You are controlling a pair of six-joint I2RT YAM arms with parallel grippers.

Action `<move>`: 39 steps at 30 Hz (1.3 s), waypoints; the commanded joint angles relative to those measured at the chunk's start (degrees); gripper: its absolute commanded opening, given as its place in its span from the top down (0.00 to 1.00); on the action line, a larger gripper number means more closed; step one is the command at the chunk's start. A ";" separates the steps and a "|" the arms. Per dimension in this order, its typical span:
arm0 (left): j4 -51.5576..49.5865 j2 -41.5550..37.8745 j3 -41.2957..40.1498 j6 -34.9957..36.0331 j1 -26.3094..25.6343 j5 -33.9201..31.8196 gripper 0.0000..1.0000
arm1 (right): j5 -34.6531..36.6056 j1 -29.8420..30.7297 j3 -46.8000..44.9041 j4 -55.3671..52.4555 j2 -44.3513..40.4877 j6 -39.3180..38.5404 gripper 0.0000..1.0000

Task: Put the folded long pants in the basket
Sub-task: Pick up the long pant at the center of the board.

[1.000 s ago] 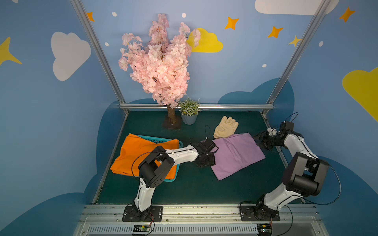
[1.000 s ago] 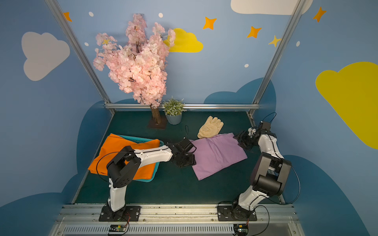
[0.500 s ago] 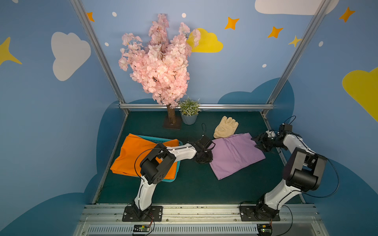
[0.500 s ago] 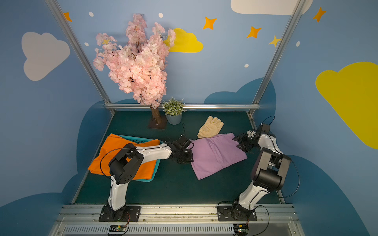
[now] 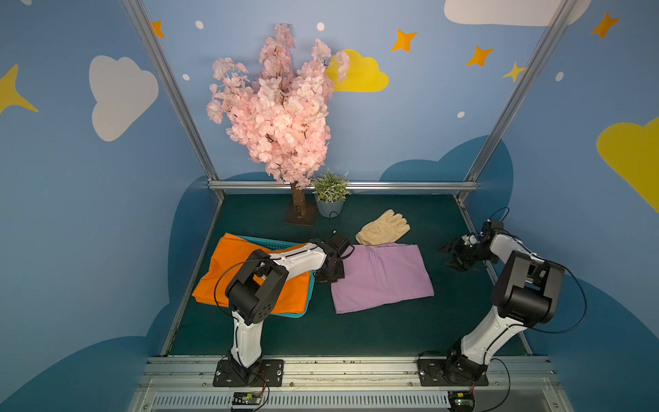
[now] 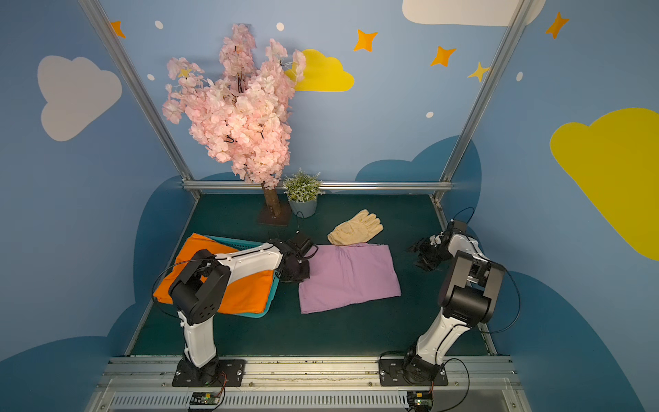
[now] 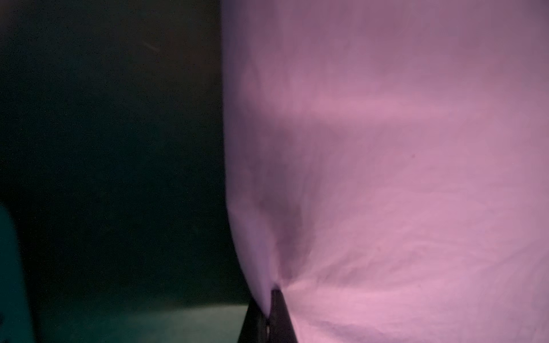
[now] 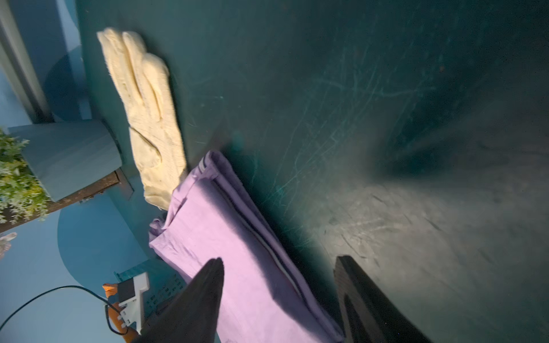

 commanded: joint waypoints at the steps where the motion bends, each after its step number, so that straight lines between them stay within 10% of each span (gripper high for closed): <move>1: -6.97 2.97 3.08 2.93 0.32 -3.71 0.98 | -0.46 3.22 0.11 -2.91 2.78 -2.07 0.36; 22: -4.12 0.97 1.26 5.59 1.35 -1.41 0.98 | -11.78 10.43 -2.39 -0.91 8.80 -3.39 0.44; 39: -3.33 -2.78 1.23 5.48 1.37 2.77 0.98 | -18.72 10.73 -3.03 2.45 5.14 -1.17 1.00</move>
